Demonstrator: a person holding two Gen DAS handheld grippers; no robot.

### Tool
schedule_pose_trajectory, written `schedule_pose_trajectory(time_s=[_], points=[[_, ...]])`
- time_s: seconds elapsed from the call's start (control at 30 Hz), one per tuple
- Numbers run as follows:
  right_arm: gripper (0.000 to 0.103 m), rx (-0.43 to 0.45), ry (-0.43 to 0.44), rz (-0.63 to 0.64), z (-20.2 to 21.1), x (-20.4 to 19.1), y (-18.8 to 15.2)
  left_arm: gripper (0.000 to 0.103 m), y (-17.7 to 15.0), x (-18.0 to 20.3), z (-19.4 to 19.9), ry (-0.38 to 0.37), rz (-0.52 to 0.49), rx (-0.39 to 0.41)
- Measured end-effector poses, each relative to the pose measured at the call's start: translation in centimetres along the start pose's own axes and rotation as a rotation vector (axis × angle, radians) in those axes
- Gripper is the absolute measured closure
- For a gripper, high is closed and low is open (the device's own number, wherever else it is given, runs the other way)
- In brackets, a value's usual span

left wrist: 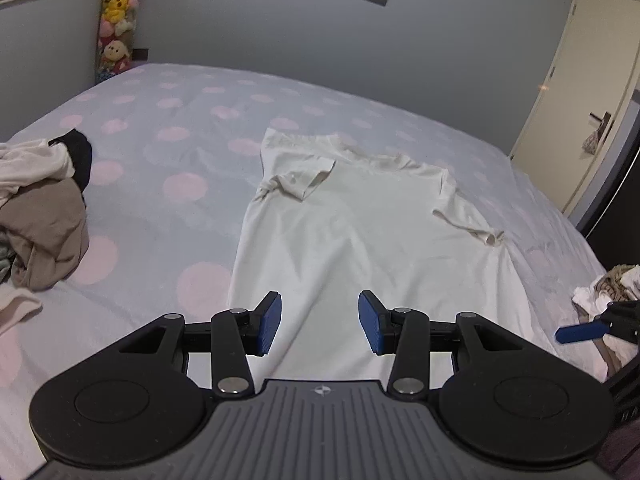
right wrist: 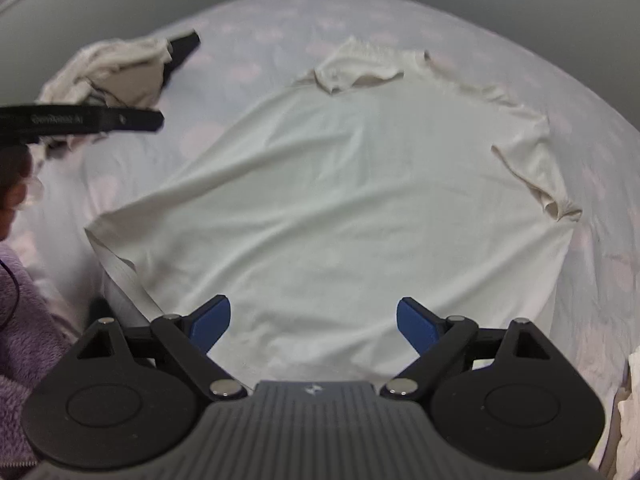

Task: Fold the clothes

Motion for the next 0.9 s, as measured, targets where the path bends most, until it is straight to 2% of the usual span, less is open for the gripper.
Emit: schedule_pose_trajectory(time_s=[0.1, 0.17, 0.23, 0.47, 0.53, 0.6, 0.73, 0.83, 0.9], points=[[0.011, 0.008, 0.023, -0.082, 0.5, 1.8, -1.2, 0.062, -0.8, 0.3, 0.6, 0.002, -0.007, -0.031], [0.011, -0.005, 0.063, -0.100, 0.6, 2.5, -2.3, 0.062, -1.1, 0.6, 1.3, -0.012, -0.047, -0.044], [0.011, -0.004, 0.049, -0.041, 1.1, 3.0, -3.3, 0.062, -1.5, 0.8, 2.0, -0.024, -0.101, -0.056], [0.015, -0.014, -0.017, 0.185, 3.0, 5.2, -6.8, 0.062, -2.8, 1.7, 3.6, 0.081, -0.341, -0.117], [0.031, -0.045, -0.055, 0.257, 3.3, 6.4, -8.1, 0.062, -3.6, 2.2, 3.5, 0.103, -0.410, -0.142], [0.042, -0.094, -0.104, 0.328, 3.2, 7.8, -9.5, 0.062, -4.4, 2.6, 3.3, 0.122, -0.471, -0.165], [0.049, -0.186, -0.168, 0.406, 2.4, 11.2, -12.2, 0.062, -5.1, 2.8, 2.9, 0.130, -0.461, -0.190], [0.050, -0.232, -0.185, 0.376, 1.4, 13.7, -13.1, 0.062, -5.4, 2.9, 2.5, 0.130, -0.442, -0.210], [0.050, -0.247, -0.193, 0.310, 0.6, 15.2, -13.0, 0.062, -5.6, 2.9, 2.2, 0.130, -0.441, -0.220]])
Point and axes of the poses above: each gripper's, at about its wrist camera, not at the fingertips, and z roughly against the way its jaws point, x to its right, y to its top, the point moved 6 cm from there along -z, roughly the way its jaws point, and after that the axes turned 8 degrees about z, right-handed, at the moved point
